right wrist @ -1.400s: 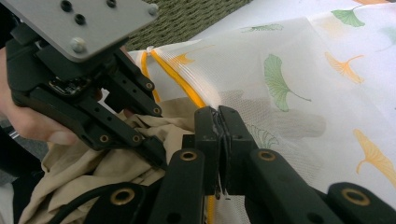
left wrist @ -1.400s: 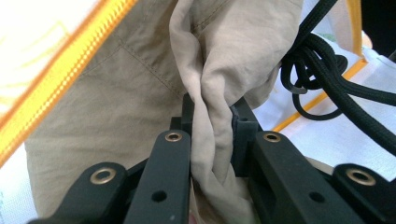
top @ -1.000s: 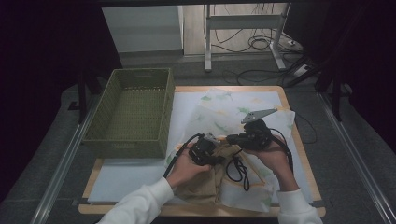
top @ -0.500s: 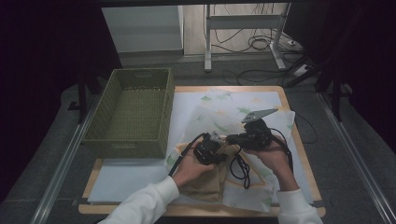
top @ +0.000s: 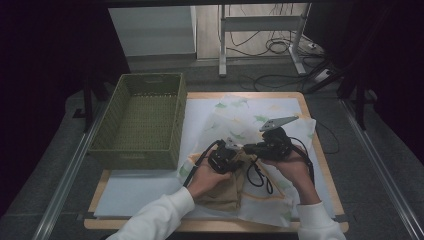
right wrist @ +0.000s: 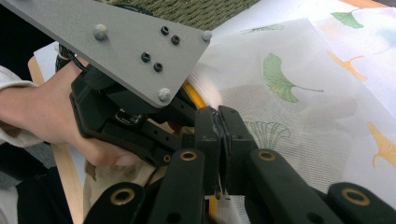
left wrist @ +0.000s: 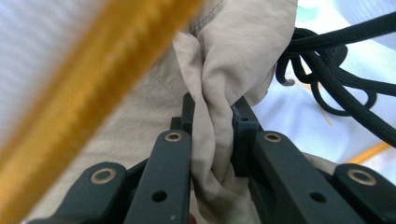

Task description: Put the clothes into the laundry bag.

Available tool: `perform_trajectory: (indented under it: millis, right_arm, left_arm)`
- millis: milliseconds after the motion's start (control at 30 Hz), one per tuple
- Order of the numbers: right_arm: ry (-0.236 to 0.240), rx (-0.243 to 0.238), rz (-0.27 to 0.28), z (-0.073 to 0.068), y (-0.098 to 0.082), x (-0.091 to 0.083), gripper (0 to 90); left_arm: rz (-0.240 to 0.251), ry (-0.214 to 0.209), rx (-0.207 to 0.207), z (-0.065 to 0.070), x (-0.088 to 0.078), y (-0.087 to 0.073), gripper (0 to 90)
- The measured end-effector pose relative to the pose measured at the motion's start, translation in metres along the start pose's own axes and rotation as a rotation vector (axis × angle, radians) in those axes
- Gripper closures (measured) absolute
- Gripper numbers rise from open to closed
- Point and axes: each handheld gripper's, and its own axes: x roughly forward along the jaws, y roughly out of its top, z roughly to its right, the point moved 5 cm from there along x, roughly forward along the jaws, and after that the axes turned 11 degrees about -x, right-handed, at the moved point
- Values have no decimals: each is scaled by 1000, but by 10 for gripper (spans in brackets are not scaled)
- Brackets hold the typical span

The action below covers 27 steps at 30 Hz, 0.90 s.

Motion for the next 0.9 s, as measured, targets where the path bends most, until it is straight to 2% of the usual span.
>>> perform_trajectory:
  millis: [200, 333, 467, 733, 767, 833, 900]
  right_arm:
    - [1, 1, 1, 0, 0, 0, 856]
    - [3, 3, 0, 2, -2, 1, 855]
    - [0, 13, -4, 4, -4, 2, 855]
    - [-5, 18, -10, 8, -6, 2, 854]
    - [-5, 19, -9, 8, -6, 2, 853]
    - [-7, 20, -8, 8, -6, 1, 853]
    - [-9, 16, -8, 9, -7, 1, 853]
  left_arm:
    - [17, 9, -6, 0, 4, 1, 800]
    - [14, -9, -16, 1, 3, -2, 759]
    - [18, -58, -48, 3, 0, -8, 641]
    - [10, -77, -47, 11, -14, -18, 366]
    - [4, -84, -46, 12, -16, -21, 341]
    - [-2, -126, -67, 16, -20, -26, 291]
    - [-5, -132, -49, 19, -24, -32, 258]
